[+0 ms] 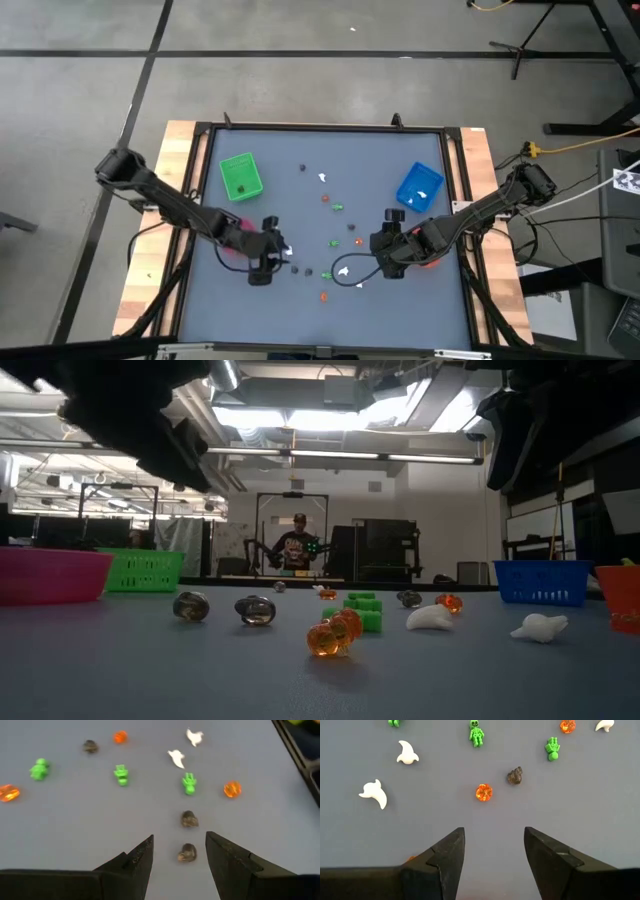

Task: Sort Halloween decoration
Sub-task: Put the small black skull toy into the green basket

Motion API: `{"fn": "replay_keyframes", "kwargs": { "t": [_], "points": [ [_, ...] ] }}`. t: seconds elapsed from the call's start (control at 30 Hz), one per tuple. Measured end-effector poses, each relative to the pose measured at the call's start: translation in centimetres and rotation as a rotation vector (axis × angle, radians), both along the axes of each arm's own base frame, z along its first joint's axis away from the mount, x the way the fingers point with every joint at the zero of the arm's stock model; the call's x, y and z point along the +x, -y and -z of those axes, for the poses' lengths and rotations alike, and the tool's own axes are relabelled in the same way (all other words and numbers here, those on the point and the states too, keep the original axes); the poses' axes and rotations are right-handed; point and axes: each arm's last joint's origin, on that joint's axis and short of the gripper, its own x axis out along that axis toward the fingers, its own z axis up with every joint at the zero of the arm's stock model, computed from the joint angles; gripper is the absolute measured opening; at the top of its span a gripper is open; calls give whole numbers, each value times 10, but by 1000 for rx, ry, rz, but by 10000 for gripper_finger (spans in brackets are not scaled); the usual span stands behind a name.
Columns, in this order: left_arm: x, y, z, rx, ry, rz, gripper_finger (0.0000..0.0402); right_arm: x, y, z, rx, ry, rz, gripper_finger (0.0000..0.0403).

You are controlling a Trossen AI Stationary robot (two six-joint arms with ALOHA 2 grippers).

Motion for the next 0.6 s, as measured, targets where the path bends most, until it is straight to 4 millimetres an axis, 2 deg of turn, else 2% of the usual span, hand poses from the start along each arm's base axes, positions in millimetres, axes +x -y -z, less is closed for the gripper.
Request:
{"fn": "replay_keyframes", "kwargs": {
  "t": [0.33,0.6],
  "points": [
    [8,23,30,45,-33,84,164,0,0,0,0,0,0,205],
    [17,28,55,63,-57,82,164,0,0,0,0,0,0,205]
  ]
}}
